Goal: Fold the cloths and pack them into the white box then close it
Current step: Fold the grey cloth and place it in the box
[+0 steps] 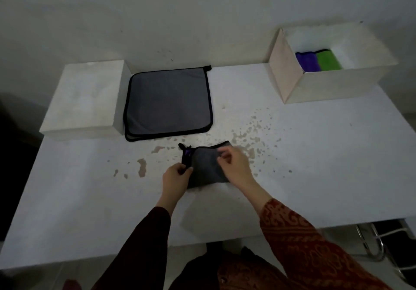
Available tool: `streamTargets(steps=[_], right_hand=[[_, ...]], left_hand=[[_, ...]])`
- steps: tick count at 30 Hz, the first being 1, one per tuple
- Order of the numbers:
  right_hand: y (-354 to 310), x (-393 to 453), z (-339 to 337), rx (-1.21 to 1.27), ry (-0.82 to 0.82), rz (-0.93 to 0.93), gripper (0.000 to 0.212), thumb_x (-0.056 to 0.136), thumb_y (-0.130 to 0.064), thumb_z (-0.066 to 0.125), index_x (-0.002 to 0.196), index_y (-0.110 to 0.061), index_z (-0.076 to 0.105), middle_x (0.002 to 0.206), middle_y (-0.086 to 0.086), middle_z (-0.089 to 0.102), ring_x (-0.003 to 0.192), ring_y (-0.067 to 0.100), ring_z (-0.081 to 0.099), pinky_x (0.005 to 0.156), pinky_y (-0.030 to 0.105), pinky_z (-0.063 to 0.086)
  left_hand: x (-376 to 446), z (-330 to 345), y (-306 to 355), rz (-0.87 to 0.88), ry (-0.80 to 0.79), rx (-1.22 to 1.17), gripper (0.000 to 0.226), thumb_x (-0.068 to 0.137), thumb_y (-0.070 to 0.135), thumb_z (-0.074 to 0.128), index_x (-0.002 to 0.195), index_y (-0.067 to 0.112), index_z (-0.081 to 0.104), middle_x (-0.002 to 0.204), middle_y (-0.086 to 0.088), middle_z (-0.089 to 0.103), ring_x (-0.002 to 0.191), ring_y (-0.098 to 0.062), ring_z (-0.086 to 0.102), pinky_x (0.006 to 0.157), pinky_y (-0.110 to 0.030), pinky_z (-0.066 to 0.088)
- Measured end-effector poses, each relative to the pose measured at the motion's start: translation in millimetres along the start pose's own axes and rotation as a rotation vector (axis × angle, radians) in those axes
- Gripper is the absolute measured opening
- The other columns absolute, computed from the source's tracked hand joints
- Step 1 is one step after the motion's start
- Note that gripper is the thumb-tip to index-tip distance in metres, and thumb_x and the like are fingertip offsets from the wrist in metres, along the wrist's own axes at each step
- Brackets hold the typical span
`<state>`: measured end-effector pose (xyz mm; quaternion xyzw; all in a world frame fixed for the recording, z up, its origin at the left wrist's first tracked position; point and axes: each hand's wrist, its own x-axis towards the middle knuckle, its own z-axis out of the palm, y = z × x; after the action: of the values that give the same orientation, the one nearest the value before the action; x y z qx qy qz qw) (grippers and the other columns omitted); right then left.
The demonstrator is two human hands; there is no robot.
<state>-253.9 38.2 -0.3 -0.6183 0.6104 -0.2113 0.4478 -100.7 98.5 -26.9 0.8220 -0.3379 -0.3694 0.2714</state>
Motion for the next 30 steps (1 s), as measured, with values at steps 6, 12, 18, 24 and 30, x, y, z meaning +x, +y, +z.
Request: streamTargets(steps=[6, 12, 18, 24, 30], right_hand=[[26, 6, -8, -0.058, -0.059, 0.255, 0.048, 0.080, -0.028, 0.068, 0.121, -0.008, 0.052, 0.116, 0.012, 0.062, 0.107, 0.029, 0.058, 0.084, 0.031, 0.045], [-9, 8, 8, 0.110, -0.109, 0.154, 0.038, 0.083, -0.018, 0.062, 0.119, -0.008, 0.055, 0.112, 0.011, 0.062, 0.105, 0.029, 0.059, 0.082, 0.035, 0.050], [-37, -13, 51, -0.122, -0.417, -0.124, 0.042, 0.092, -0.014, 0.051, 0.133, -0.007, 0.048, 0.117, 0.015, 0.062, 0.108, 0.030, 0.058, 0.079, 0.025, 0.042], [-9, -20, 49, -0.046, -0.167, -0.152, 0.028, 0.090, -0.007, 0.051, 0.117, -0.010, 0.060, 0.116, 0.013, 0.058, 0.099, 0.017, 0.056, 0.077, 0.013, 0.040], [-1, -10, 25, 0.504, -0.354, 0.319, 0.041, 0.089, -0.035, 0.058, 0.122, -0.012, 0.052, 0.118, 0.011, 0.062, 0.106, 0.023, 0.061, 0.094, 0.039, 0.052]], left_hand=[[4, -10, -4, -0.018, 0.042, -0.059, 0.012, 0.091, 0.020, 0.053, 0.081, 0.014, 0.052, 0.076, -0.003, 0.058, 0.079, -0.024, 0.055, 0.066, -0.027, 0.040], [1, -14, -6, -0.102, 0.030, -0.168, 0.024, 0.092, 0.022, 0.053, 0.110, 0.007, 0.053, 0.107, -0.014, 0.061, 0.097, -0.029, 0.059, 0.073, -0.031, 0.046], [5, -18, -1, -0.187, -0.008, -0.271, 0.055, 0.091, 0.053, 0.041, 0.094, 0.003, 0.064, 0.098, -0.017, 0.066, 0.092, -0.032, 0.061, 0.087, -0.042, 0.050], [1, -14, 1, -0.174, -0.052, -0.326, 0.026, 0.090, 0.025, 0.057, 0.091, -0.001, 0.062, 0.094, -0.021, 0.065, 0.087, -0.032, 0.061, 0.069, -0.035, 0.051], [-10, -10, 18, -0.180, -0.327, -0.841, 0.035, 0.093, 0.017, 0.052, 0.122, -0.003, 0.052, 0.116, -0.017, 0.063, 0.104, -0.028, 0.063, 0.083, -0.034, 0.055]])
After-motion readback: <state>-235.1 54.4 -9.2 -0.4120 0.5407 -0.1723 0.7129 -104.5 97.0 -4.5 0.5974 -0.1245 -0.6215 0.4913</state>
